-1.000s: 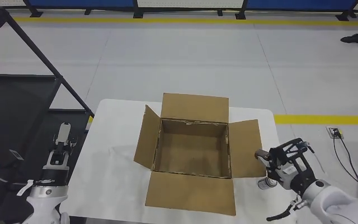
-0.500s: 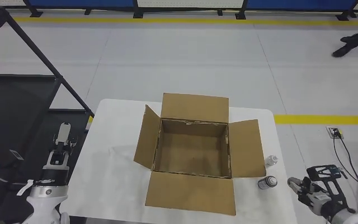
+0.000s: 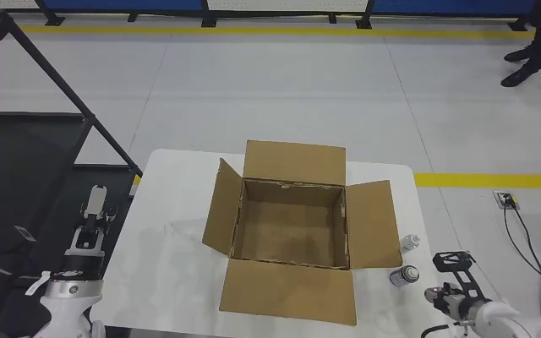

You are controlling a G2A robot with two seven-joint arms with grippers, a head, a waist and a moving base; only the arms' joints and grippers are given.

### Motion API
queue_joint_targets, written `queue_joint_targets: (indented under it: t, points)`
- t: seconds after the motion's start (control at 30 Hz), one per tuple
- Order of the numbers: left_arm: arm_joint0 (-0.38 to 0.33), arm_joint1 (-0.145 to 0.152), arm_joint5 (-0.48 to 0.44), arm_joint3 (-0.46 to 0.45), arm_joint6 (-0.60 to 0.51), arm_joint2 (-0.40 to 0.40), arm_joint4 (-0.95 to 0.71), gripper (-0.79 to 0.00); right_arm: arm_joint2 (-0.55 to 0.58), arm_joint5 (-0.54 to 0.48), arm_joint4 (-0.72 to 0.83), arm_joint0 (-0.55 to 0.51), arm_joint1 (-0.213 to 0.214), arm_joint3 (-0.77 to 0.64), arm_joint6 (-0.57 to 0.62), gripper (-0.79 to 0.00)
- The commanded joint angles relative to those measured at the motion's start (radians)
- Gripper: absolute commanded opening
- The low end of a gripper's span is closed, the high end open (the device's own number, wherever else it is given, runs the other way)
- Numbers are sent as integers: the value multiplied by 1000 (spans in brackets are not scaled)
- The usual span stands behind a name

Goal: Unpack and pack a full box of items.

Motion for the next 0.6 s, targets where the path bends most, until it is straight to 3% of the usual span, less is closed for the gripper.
queue_joint_targets:
  t: [0.0, 0.57]
  points:
    - [0, 0, 0, 0, 0, 0, 0, 0, -21, 21, -27, 21, 0, 34, -14, -785]
    - [0, 0, 0, 0, 0, 0, 0, 0, -118, 26, -65, 110, 4, 190, -69, -785]
